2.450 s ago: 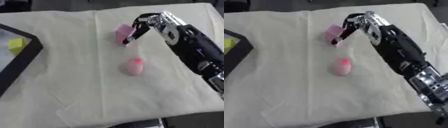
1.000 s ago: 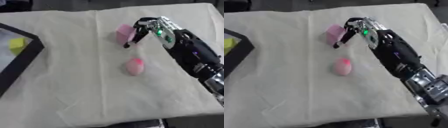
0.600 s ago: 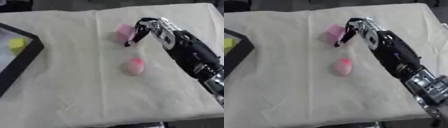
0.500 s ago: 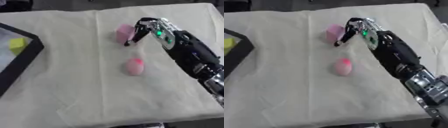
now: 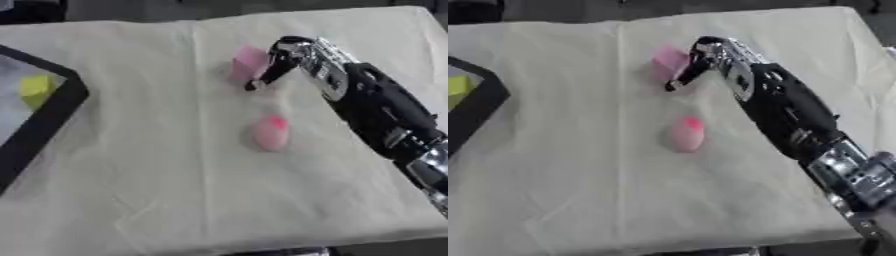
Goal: Pick up the objects with one hand, pass them to the other hand, and then place them into the box on the other side of the table.
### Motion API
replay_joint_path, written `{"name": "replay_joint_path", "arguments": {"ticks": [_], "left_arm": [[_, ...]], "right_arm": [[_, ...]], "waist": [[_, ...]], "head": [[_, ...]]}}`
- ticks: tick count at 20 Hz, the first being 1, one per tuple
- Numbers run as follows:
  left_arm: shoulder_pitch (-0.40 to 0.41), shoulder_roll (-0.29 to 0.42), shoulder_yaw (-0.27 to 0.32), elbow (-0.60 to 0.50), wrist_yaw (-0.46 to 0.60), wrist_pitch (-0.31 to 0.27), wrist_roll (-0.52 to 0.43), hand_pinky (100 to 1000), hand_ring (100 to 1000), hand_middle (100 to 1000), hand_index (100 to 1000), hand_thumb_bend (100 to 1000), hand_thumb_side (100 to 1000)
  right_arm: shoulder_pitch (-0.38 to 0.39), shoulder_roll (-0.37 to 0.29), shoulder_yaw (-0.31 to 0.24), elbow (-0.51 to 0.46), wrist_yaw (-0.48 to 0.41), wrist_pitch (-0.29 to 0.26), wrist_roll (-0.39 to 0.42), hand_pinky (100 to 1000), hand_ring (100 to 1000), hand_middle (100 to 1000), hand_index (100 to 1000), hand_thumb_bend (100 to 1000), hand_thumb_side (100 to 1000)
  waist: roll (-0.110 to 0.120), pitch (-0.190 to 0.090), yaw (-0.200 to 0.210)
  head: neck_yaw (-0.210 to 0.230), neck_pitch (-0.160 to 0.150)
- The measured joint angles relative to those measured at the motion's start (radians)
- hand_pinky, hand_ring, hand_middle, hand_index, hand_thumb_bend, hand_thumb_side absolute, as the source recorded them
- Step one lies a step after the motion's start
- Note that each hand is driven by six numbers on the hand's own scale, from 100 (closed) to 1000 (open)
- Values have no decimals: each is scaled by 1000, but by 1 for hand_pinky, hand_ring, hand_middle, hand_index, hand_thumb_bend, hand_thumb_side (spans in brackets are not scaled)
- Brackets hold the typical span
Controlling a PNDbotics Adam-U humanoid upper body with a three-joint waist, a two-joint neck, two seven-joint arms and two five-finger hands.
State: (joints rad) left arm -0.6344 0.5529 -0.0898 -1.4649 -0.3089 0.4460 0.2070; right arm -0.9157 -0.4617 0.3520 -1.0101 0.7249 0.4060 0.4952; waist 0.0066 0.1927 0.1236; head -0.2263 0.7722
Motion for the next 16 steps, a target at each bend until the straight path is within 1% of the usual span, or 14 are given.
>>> {"name": "replay_joint_path", "arguments": {"ticks": [3, 6, 10, 16], "left_arm": [[0, 0, 0, 0, -1, 1, -1, 748, 678, 611, 704, 340, 461], [0, 0, 0, 0, -1, 1, -2, 747, 678, 611, 704, 339, 462], [0, 0, 0, 0, -1, 1, -2, 745, 678, 610, 704, 339, 463], [0, 0, 0, 0, -3, 1, -3, 745, 678, 611, 704, 338, 464]], "right_arm": [[0, 0, 0, 5, 0, -11, 1, 808, 801, 724, 811, 782, 539], [0, 0, -1, 7, 2, -22, 0, 808, 803, 726, 814, 782, 558], [-3, 4, -4, 17, 11, -28, -5, 805, 801, 722, 810, 760, 570], [-11, 18, -7, 31, 23, -21, -24, 803, 799, 717, 805, 737, 585]], "waist": [[0, 0, 1], [0, 0, 2], [0, 0, 5], [0, 0, 7]], "head": [[0, 0], [0, 0], [0, 0], [0, 0]]}}
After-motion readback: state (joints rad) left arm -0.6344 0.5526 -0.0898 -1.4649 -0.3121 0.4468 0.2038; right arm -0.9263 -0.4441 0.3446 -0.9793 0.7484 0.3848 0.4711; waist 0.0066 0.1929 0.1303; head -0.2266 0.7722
